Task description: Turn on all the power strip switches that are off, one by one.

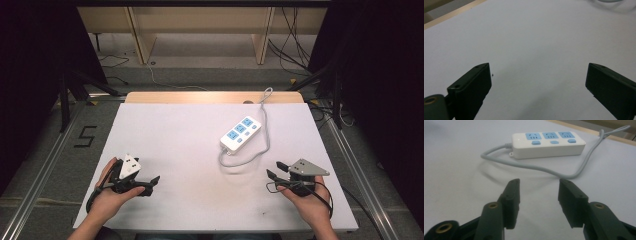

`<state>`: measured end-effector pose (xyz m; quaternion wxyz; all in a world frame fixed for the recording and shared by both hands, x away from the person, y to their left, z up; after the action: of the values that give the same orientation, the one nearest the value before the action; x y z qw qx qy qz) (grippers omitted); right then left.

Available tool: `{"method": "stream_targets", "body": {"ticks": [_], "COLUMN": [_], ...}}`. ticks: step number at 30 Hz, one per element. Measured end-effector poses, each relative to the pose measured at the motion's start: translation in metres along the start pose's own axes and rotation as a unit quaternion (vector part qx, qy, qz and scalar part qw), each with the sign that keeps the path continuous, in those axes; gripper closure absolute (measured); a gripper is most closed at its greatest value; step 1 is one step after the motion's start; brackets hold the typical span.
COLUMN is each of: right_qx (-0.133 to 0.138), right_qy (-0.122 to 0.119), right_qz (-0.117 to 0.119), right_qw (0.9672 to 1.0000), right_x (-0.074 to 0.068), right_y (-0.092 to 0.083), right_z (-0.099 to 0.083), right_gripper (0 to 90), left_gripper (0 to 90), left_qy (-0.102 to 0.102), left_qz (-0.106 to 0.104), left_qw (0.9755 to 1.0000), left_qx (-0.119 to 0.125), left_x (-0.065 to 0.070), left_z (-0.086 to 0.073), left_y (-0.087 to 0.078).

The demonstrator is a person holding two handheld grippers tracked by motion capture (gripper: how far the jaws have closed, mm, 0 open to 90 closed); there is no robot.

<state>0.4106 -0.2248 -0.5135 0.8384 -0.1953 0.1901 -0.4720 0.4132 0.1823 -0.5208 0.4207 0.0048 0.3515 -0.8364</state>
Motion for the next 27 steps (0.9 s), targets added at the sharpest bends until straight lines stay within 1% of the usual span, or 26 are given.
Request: {"method": "stream_targets", "body": {"ticks": [1,2,3,6,7,9,11,12,15,16,18,27], "right_qx": [-0.005,-0.01,-0.018,-0.033,-0.034,-0.041,-0.045,-0.055,-0.06,-0.063,-0.064,-0.076], "right_qy": [-0.001,-0.007,-0.012,-0.022,-0.025,-0.031,-0.034,-0.035,-0.033,-0.03,-0.029,-0.024], "right_qz": [0.001,0.001,0.001,-0.001,-0.001,-0.004,-0.005,-0.005,-0.006,-0.006,-0.009,-0.021], "right_qw": [1.0,0.9999,0.9998,0.9992,0.9991,0.9987,0.9984,0.9979,0.9976,0.9976,0.9975,0.9966], "right_x": [0.0,0.0,-0.001,-0.001,-0.002,-0.003,-0.004,-0.005,-0.006,-0.006,-0.005,0.002], "right_y": [-0.001,-0.001,-0.002,-0.004,-0.004,-0.004,-0.005,-0.004,-0.003,-0.002,-0.002,0.001], "right_z": [-0.001,-0.001,-0.002,-0.004,-0.003,-0.002,-0.001,0.001,0.002,0.006,0.009,0.019], "right_gripper": [57.8,62.1,65.0,76.2,79.2,85.0,86.7,89.8,90.0,90.0,90.0,90.0], "left_gripper": [6.5,7.0,7.5,8.3,8.5,9.1,9.3,9.9,10.6,10.8,10.9,11.6], "left_qy": [0.0,-0.001,0.001,0.003,0.006,0.005,0.005,0.006,0.004,0.005,0.009,0.007], "left_qz": [0.0,0.004,0.004,0.004,0.002,0.001,0.0,0.0,-0.001,-0.001,-0.002,0.0], "left_qw": [1.0,1.0,1.0,1.0,1.0,1.0,1.0,1.0,0.9999,1.0,0.9999,0.9999], "left_qx": [0.0,-0.001,-0.003,-0.003,-0.005,-0.005,-0.007,-0.008,-0.009,-0.008,-0.011,-0.011], "left_x": [0.0,-0.001,-0.001,0.001,0.001,0.003,0.003,0.004,0.005,0.006,0.006,0.006], "left_z": [0.0,0.0,-0.001,0.0,0.0,0.0,-0.001,-0.001,-0.001,-0.001,-0.002,-0.002], "left_y": [0.0,0.001,0.001,0.001,0.001,0.002,0.002,0.003,0.003,0.003,0.003,0.003]}}
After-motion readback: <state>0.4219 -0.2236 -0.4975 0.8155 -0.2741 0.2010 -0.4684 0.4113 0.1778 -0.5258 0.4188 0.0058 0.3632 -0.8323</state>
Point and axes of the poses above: each handheld gripper's, and its own axes: y roughly forward along the jaws, z roughly out of its top, x roughly to its right, the point moved 10 cm from there along y, roughly forward along the jaws, and after that the axes turned 12 degrees about y, right-handed, at the moved point
